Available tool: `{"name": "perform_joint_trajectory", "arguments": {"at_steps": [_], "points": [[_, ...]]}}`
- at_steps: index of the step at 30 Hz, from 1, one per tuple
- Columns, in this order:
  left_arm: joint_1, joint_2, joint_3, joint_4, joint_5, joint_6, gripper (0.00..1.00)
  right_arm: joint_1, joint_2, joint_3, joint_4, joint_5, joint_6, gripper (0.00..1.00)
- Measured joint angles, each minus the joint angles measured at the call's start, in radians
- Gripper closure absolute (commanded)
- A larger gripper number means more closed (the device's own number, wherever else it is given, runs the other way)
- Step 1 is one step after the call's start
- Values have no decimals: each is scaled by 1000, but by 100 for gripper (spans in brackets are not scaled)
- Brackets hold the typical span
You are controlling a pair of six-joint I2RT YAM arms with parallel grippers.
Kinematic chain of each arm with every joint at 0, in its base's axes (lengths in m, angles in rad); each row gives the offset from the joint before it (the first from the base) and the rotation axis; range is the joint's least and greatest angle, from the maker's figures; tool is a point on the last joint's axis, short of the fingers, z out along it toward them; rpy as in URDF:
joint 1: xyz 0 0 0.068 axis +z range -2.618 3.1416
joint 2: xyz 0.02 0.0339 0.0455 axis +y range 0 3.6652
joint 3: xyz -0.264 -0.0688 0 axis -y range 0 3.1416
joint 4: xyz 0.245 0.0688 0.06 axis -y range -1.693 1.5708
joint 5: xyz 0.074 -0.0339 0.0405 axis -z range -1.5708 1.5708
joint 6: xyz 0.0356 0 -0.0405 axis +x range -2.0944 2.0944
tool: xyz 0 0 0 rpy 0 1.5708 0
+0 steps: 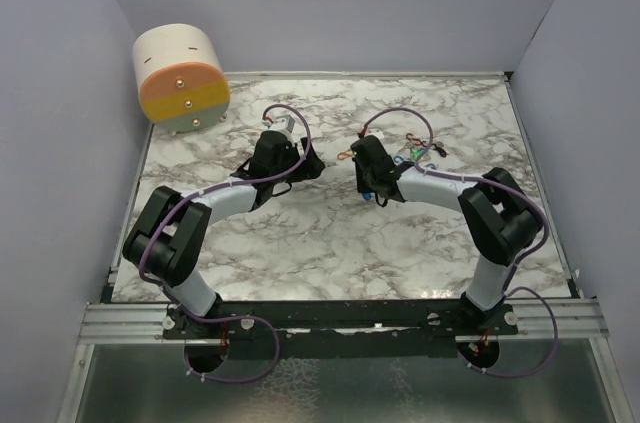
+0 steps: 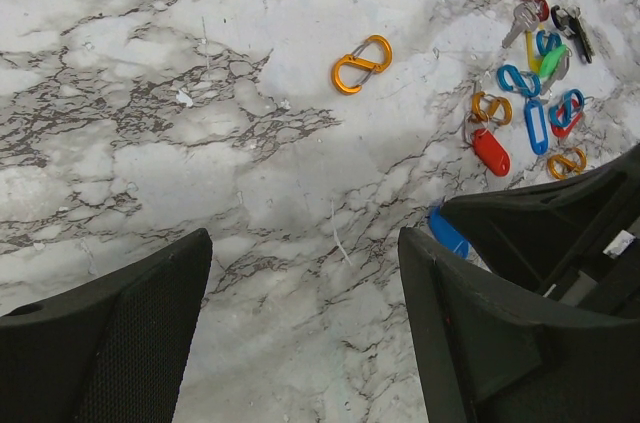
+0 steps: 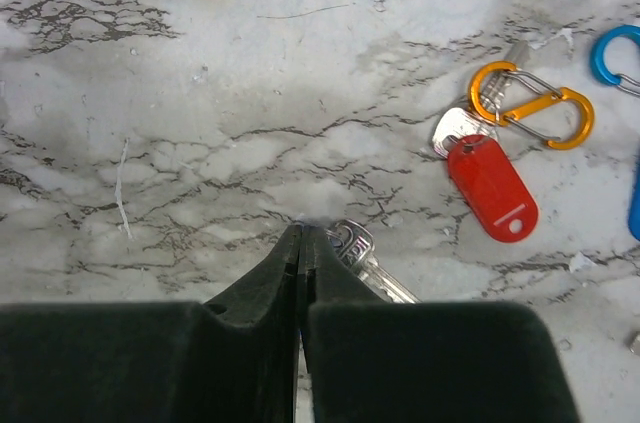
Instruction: Put the keys on the keyring
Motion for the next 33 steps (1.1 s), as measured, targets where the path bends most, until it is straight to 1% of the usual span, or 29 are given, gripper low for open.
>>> {"name": "perform_joint_trajectory", "arguments": {"at_steps": [6, 7, 9, 11, 22, 33], "points": [[0, 0, 0, 0, 3, -3, 23, 0, -97, -45, 2, 11, -19, 67], [0, 0, 0, 0, 3, -3, 23, 0, -109, -49, 3, 11, -24, 63], [0, 0, -1, 0, 3, -3, 23, 0, -126, -57, 6, 11, -31, 59], [0, 0, -2, 0, 4, -3, 23, 0, -132, -64, 10, 11, -37, 58], [0, -11, -13, 4, 7, -3, 23, -2, -126, -77, 38, 6, -84, 60], [0, -13, -13, 7, 8, -3, 23, -60, -92, -90, 117, -90, -139, 60]]}}
